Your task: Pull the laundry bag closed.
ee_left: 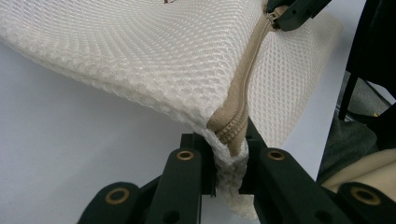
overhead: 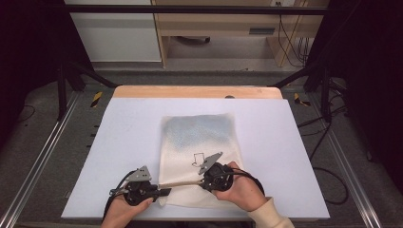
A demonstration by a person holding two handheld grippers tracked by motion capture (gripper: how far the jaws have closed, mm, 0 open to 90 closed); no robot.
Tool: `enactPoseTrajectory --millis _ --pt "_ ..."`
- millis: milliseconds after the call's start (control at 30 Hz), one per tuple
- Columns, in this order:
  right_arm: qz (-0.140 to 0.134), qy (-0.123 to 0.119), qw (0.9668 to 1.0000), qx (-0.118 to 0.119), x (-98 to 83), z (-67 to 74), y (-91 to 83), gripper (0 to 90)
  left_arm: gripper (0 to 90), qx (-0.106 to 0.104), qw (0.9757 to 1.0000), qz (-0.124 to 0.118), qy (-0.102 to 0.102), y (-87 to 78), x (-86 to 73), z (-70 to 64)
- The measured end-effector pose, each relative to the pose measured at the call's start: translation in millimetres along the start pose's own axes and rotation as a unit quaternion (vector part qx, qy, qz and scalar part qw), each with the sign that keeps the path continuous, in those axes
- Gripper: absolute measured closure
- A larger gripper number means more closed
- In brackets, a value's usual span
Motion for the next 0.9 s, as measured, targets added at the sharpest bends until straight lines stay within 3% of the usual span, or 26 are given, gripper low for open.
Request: enactPoseTrajectory --millis 167,900 --pt "0.0 -0.012 0.9999 -0.002 -1.3 1.8 0.1 81.9 82.3 0.001 1.0 0.002 0.003 0.0 -0.4 -0.6" --pt "-0.016 -0.013 0.9997 -0.01 -4.2 3.4 -3.4 81.9 82.3 0.006 0.9999 -0.003 0.009 -2.2 1.3 -1.4"
Point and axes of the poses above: each handheld gripper's, and its own axes: y roughly forward along the jaws, x roughly out of its top, z roughly to its left, the point moved 6 cm from there along y, roughly forward along the jaws, and after that the axes turned 7 degrees about z, right-handed, at the moved point
